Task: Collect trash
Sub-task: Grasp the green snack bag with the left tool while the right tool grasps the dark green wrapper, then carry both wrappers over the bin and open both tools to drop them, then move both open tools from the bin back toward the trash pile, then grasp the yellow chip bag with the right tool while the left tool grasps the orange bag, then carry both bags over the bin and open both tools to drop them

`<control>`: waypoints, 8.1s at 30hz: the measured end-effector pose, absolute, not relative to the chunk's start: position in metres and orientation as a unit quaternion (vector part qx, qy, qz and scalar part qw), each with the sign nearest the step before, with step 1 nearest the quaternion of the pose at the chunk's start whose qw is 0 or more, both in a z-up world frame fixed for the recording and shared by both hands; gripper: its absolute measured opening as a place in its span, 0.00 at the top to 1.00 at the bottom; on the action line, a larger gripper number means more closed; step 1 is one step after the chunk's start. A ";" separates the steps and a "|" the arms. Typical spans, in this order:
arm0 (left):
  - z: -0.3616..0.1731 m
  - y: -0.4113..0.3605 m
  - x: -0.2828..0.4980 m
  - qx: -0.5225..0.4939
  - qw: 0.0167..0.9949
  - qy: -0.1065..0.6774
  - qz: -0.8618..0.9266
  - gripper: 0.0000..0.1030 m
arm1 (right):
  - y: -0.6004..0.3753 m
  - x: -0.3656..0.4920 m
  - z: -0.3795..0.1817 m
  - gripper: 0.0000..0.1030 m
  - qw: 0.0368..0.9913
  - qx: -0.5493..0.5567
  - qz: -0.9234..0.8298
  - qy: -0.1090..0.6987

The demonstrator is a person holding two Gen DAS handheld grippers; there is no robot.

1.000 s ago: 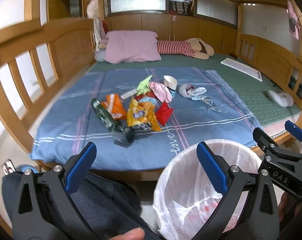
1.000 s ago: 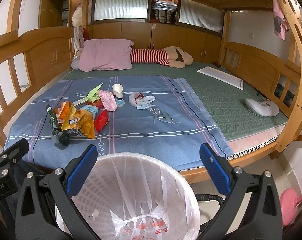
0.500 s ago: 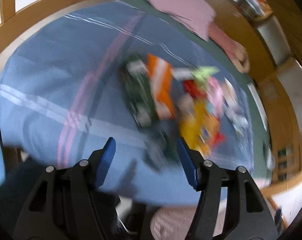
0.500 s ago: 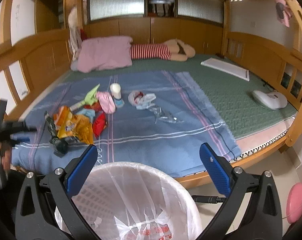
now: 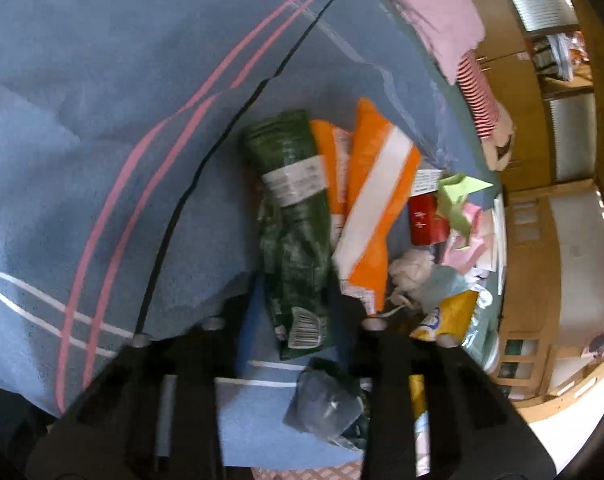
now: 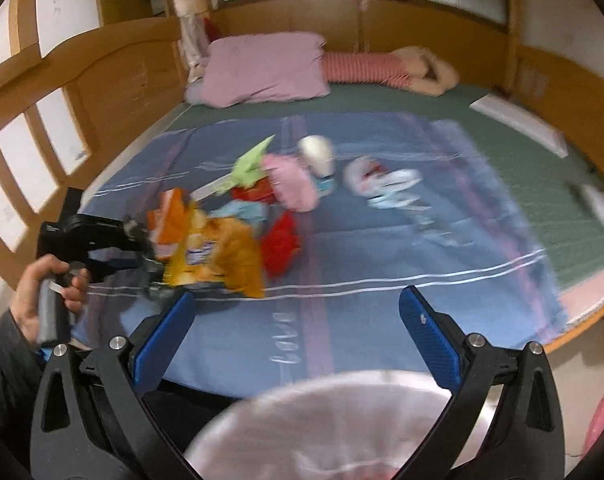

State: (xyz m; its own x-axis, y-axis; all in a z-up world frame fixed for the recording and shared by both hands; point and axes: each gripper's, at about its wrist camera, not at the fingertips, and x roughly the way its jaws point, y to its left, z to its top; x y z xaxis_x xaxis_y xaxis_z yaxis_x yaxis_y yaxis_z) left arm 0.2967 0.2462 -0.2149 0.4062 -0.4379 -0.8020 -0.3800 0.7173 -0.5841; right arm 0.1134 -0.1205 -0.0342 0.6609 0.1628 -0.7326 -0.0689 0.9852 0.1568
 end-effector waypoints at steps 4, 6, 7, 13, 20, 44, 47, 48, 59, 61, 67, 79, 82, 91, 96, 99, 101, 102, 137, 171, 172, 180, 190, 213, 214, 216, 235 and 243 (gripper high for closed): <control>-0.190 0.252 0.278 -0.348 0.793 0.500 0.006 0.79 | -0.081 0.138 -0.051 0.03 0.889 0.074 0.121 0.435; -0.180 0.259 0.265 -0.359 0.803 0.475 0.014 0.80 | -0.052 0.148 -0.058 0.03 0.885 0.060 0.146 0.438; -0.176 0.263 0.261 -0.363 0.807 0.465 0.019 0.80 | -0.041 0.150 -0.060 0.03 0.884 0.056 0.158 0.437; -0.146 0.279 0.227 -0.333 0.849 0.398 0.102 0.79 | 0.035 0.161 -0.075 0.20 0.869 -0.022 0.239 0.432; -0.143 0.285 0.222 -0.324 0.852 0.395 0.114 0.80 | 0.066 0.189 -0.131 0.36 0.843 -0.107 0.181 0.495; -0.058 0.149 0.105 -0.143 0.936 0.320 -0.021 0.80 | -0.091 0.076 -0.001 0.57 0.913 0.023 0.199 0.356; -0.052 0.104 0.076 -0.096 0.940 0.321 -0.062 0.79 | -0.115 0.055 0.004 0.57 0.920 0.018 0.175 0.352; -0.051 0.095 0.069 -0.090 0.939 0.322 -0.074 0.79 | -0.122 0.048 0.006 0.57 0.921 0.018 0.169 0.350; -0.060 0.030 0.019 -0.041 0.926 0.346 -0.146 0.79 | -0.190 -0.010 -0.012 0.57 0.908 0.047 0.142 0.392; -0.060 0.021 0.012 -0.037 0.925 0.347 -0.150 0.79 | -0.190 -0.014 -0.025 0.56 0.899 0.043 0.139 0.413; -0.063 0.013 0.009 -0.031 0.922 0.354 -0.156 0.79 | -0.203 -0.016 -0.045 0.23 0.890 0.061 0.114 0.437; -0.081 -0.024 0.003 -0.020 0.861 0.398 -0.317 0.78 | -0.268 -0.026 -0.003 0.16 0.933 0.179 0.013 0.312; -0.088 -0.043 -0.004 0.009 0.840 0.409 -0.356 0.59 | -0.275 -0.026 -0.005 0.16 0.932 0.187 0.005 0.309; -0.087 -0.035 0.005 -0.001 0.859 0.399 -0.321 0.24 | -0.272 -0.026 -0.011 0.15 0.931 0.185 0.002 0.315; -0.086 -0.030 0.001 0.002 0.873 0.390 -0.292 0.24 | -0.267 -0.025 -0.014 0.14 0.930 0.180 0.004 0.320; -0.085 -0.027 0.003 0.002 0.878 0.387 -0.282 0.24 | -0.264 -0.025 -0.013 0.13 0.933 0.170 0.003 0.317; -0.086 -0.025 0.004 -0.001 0.879 0.389 -0.277 0.24 | -0.261 -0.027 -0.010 0.09 0.938 0.155 -0.010 0.309; -0.086 -0.024 0.005 -0.003 0.879 0.391 -0.273 0.24 | -0.258 -0.027 -0.007 0.08 0.942 0.138 -0.026 0.305; -0.100 0.024 0.030 -0.068 0.896 0.410 -0.154 0.20 | -0.231 -0.031 -0.008 0.04 0.962 0.080 -0.048 0.256; -0.170 0.227 0.253 -0.270 0.843 0.457 0.088 0.10 | -0.029 0.247 -0.146 0.87 0.821 0.065 0.166 0.542; -0.171 0.227 0.261 -0.276 0.845 0.452 0.077 0.10 | -0.033 0.243 -0.143 0.88 0.820 0.069 0.172 0.541; -0.212 0.207 0.321 -0.314 0.804 0.504 0.025 0.10 | -0.080 0.212 -0.116 0.89 0.828 0.109 0.178 0.520; -0.208 0.180 0.331 -0.261 0.833 0.487 -0.028 0.74 | -0.104 0.188 -0.106 0.89 0.843 0.152 0.143 0.495; -0.129 0.151 0.228 -0.068 0.933 0.346 0.074 0.77 | -0.103 0.138 -0.070 0.89 0.897 0.106 0.151 0.401; -0.128 0.152 0.223 -0.071 0.933 0.344 0.072 0.77 | -0.104 0.135 -0.067 0.89 0.898 0.109 0.155 0.397; -0.126 0.153 0.212 -0.083 0.934 0.341 0.067 0.77 | -0.107 0.130 -0.062 0.89 0.900 0.114 0.163 0.388; -0.077 0.100 0.079 -0.133 0.939 0.311 -0.068 0.77 | -0.174 0.024 -0.016 0.89 0.926 0.071 0.145 0.341; -0.068 0.073 0.050 -0.114 0.937 0.309 -0.117 0.77 | -0.188 0.001 -0.030 0.89 0.913 0.075 0.147 0.374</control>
